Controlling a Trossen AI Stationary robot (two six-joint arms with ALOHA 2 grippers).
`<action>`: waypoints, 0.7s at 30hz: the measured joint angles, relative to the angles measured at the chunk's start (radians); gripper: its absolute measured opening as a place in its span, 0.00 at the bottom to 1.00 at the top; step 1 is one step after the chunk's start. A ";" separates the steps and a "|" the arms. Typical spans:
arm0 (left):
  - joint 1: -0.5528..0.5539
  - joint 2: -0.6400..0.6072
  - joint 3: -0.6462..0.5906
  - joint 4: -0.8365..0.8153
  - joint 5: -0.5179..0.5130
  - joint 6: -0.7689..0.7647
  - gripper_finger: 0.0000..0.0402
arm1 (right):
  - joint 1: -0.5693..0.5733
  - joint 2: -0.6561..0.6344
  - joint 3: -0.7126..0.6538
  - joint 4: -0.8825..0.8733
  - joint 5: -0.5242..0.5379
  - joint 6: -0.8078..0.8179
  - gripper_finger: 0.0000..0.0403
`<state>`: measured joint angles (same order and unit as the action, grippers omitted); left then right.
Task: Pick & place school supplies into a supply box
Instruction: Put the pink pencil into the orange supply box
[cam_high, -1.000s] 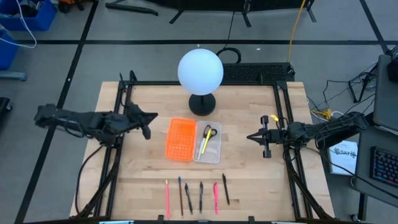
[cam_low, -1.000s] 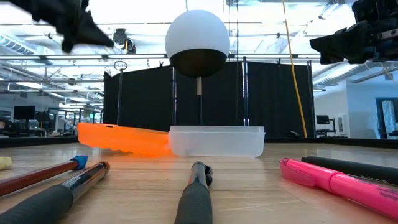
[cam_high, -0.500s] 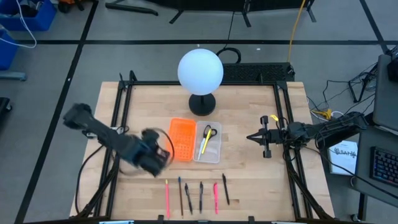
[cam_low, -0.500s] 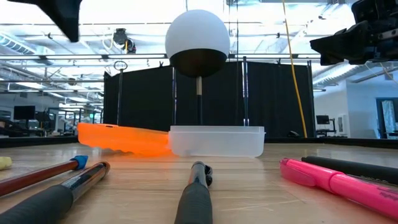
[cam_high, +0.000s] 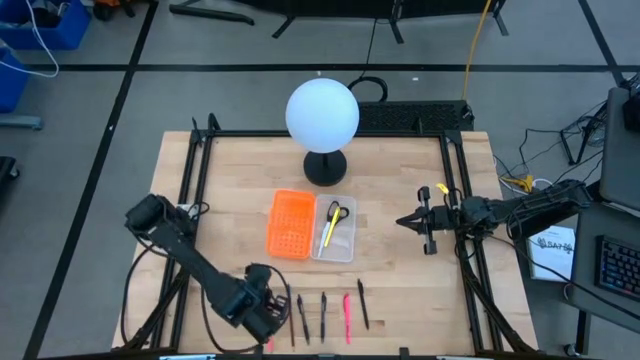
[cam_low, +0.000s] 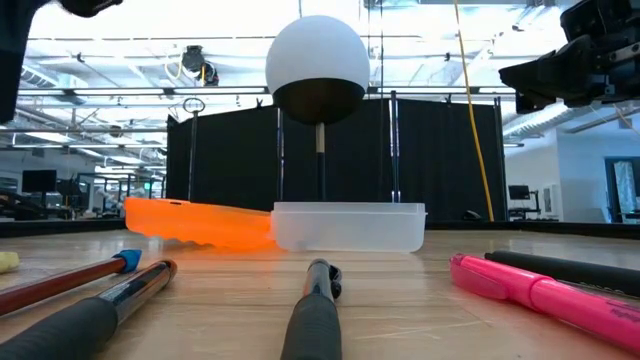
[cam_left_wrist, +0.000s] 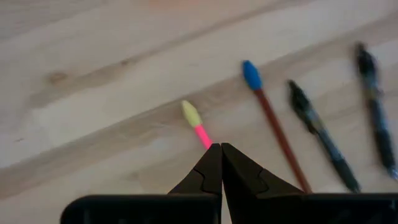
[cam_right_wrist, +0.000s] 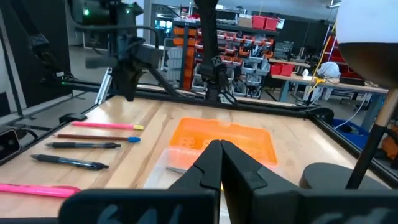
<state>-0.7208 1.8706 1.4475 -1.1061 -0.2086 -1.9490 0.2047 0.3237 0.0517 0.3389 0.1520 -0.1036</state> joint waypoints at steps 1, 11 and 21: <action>-0.002 0.008 0.000 0.001 0.000 -0.010 0.04 | 0.000 0.000 0.000 0.000 0.000 0.007 0.00; 0.030 0.042 0.000 0.064 0.047 0.036 0.29 | 0.000 0.000 0.000 0.015 0.000 -0.022 0.00; 0.074 0.041 -0.075 0.101 0.117 0.025 0.52 | 0.000 0.000 0.000 0.038 0.000 -0.033 0.00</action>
<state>-0.6464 1.9118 1.3722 -1.0056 -0.0918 -1.9237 0.2047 0.3237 0.0513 0.3767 0.1516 -0.1369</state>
